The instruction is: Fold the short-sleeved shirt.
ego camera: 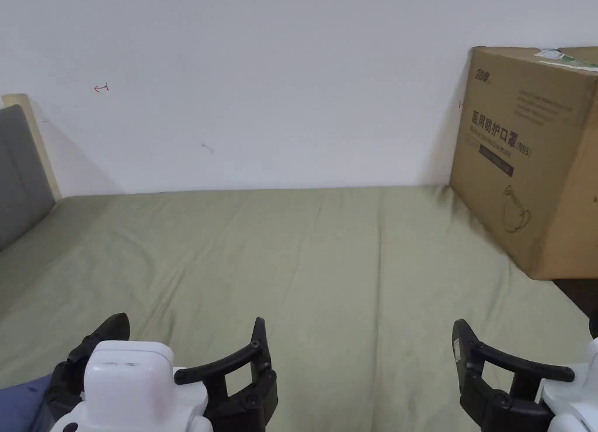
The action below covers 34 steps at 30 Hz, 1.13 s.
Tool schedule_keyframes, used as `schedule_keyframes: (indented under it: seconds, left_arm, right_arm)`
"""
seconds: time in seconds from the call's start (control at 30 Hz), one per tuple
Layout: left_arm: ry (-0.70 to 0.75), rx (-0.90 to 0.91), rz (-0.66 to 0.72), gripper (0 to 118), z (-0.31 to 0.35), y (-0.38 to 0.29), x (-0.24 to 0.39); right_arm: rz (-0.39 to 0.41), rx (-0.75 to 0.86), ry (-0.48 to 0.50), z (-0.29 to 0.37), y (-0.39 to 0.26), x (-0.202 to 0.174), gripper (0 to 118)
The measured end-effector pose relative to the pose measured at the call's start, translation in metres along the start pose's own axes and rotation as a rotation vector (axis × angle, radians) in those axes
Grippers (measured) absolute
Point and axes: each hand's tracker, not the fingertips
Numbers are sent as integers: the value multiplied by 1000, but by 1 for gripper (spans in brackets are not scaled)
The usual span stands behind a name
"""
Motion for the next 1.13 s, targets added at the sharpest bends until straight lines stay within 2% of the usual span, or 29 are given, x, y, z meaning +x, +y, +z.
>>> schedule_keyframes:
  seconds: [0.07,0.2,0.4,0.6,0.83,1.13]
  left_arm:
    - [4,-18,20,118,-3,3,1]
    - [104,-76,19,118,-10,6,5]
    - [95,-186,105,118,-16,10,1]
    - [108,-256,67,118,-19,9,8]
    - [97,-251,129,118,-21,9,7]
    - [126,-260,98,118,-21,9,10]
  right_arm:
    - [-3,-11,3,-2,-1,-3,118]
    - [5,-20,9,-3,-2,-6,118]
    - [18,-36,24,-4,-1,-7,118]
    - [6,-69,27,-8,-4,-5,118]
    - [-6,-83,21,-9,-5,-2,118]
    - [-5,-87,18,-10,-7,-1,118]
